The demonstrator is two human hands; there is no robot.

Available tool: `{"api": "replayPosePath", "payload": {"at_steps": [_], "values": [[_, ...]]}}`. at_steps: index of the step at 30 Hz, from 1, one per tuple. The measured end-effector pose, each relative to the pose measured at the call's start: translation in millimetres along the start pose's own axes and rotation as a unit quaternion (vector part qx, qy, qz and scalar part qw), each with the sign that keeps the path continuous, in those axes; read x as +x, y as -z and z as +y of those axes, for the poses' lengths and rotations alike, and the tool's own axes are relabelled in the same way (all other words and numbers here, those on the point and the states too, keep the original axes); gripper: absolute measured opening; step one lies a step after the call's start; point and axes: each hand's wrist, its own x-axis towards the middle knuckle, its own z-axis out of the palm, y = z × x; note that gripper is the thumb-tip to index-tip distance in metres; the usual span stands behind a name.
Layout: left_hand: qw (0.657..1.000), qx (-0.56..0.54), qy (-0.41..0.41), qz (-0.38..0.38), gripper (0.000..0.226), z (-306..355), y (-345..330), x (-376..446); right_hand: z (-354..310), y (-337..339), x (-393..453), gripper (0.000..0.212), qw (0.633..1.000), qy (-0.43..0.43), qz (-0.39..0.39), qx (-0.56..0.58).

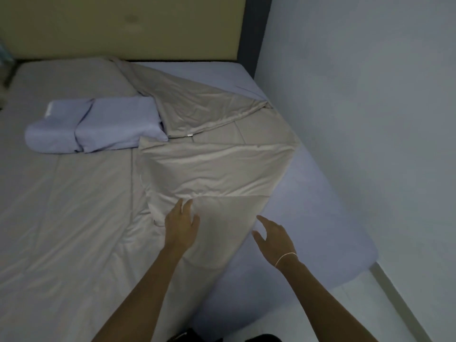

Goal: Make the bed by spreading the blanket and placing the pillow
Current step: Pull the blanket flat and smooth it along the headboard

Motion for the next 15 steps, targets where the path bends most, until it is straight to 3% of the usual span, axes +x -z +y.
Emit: {"api": "replayPosePath", "payload": {"at_steps": [3,8,15], "values": [[0.998,0.025,0.065,-0.006,0.055,3,-16,29,15,11,40,0.062,1.0,0.019,-0.02,-0.013],[0.981,0.069,0.178,-0.025,0.068,-6,-57,86,39,6,138,0.077,0.986,0.053,-0.133,-0.088],[0.952,0.163,0.26,0.002,0.09,-72,-121,199,50,-63,333,0.087,0.969,0.14,-0.14,-0.147]]}}
